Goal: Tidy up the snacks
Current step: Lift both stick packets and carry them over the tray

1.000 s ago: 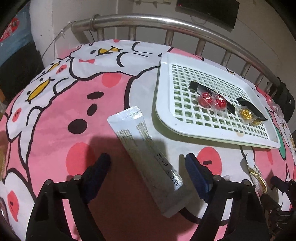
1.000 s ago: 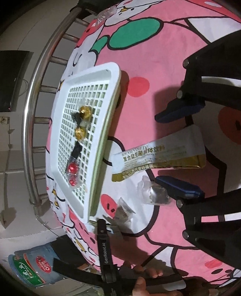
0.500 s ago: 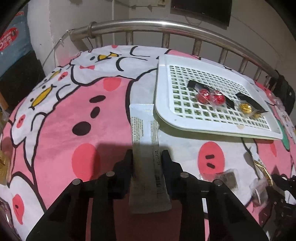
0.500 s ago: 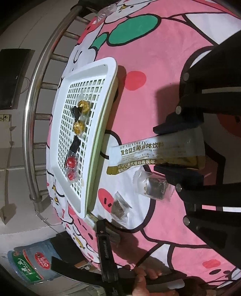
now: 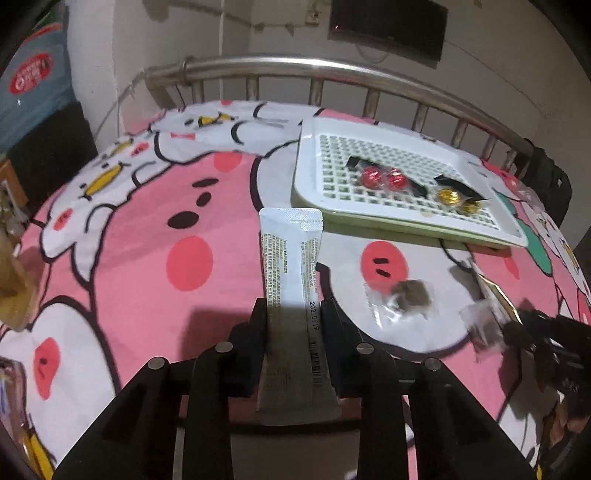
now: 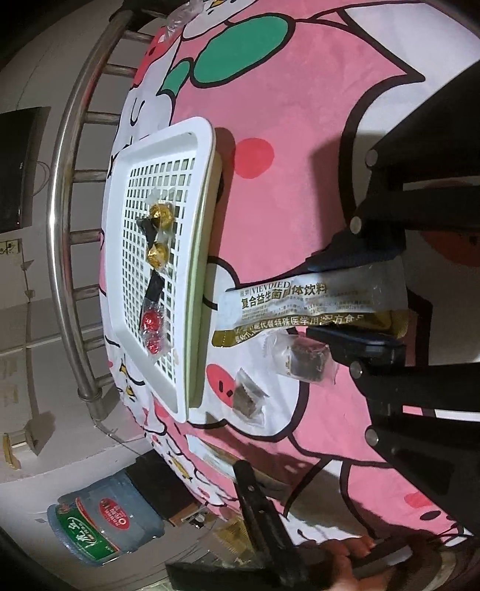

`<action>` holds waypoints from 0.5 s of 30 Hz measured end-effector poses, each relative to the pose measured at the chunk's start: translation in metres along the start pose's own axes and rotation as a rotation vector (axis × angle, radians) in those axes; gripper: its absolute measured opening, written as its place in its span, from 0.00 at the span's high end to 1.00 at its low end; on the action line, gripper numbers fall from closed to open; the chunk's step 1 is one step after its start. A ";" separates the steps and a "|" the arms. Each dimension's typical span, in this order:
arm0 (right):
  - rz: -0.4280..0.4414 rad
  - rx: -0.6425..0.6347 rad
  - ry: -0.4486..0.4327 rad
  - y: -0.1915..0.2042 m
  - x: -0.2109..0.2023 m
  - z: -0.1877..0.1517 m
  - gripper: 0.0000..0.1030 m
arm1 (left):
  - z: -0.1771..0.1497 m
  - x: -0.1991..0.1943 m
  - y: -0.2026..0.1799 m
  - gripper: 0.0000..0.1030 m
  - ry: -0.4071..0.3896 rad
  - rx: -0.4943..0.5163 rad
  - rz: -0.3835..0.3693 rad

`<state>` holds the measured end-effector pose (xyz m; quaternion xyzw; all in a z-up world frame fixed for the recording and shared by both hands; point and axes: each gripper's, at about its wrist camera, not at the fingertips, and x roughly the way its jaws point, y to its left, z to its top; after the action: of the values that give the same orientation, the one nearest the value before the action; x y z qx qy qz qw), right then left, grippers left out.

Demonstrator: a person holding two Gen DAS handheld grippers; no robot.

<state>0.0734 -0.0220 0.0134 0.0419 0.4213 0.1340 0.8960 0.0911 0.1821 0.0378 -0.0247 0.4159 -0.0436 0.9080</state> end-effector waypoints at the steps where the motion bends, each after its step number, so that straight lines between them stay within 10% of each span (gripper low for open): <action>1: 0.009 0.004 -0.003 0.000 -0.001 0.000 0.69 | -0.001 -0.005 -0.002 0.76 -0.009 0.003 -0.008; 15: 0.046 0.037 -0.090 -0.005 -0.023 0.003 0.69 | -0.012 -0.049 -0.046 0.76 -0.099 0.105 -0.086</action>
<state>0.0626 -0.0334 0.0309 0.0740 0.3819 0.1446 0.9098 0.0476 0.1415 0.0709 0.0029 0.3662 -0.1027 0.9248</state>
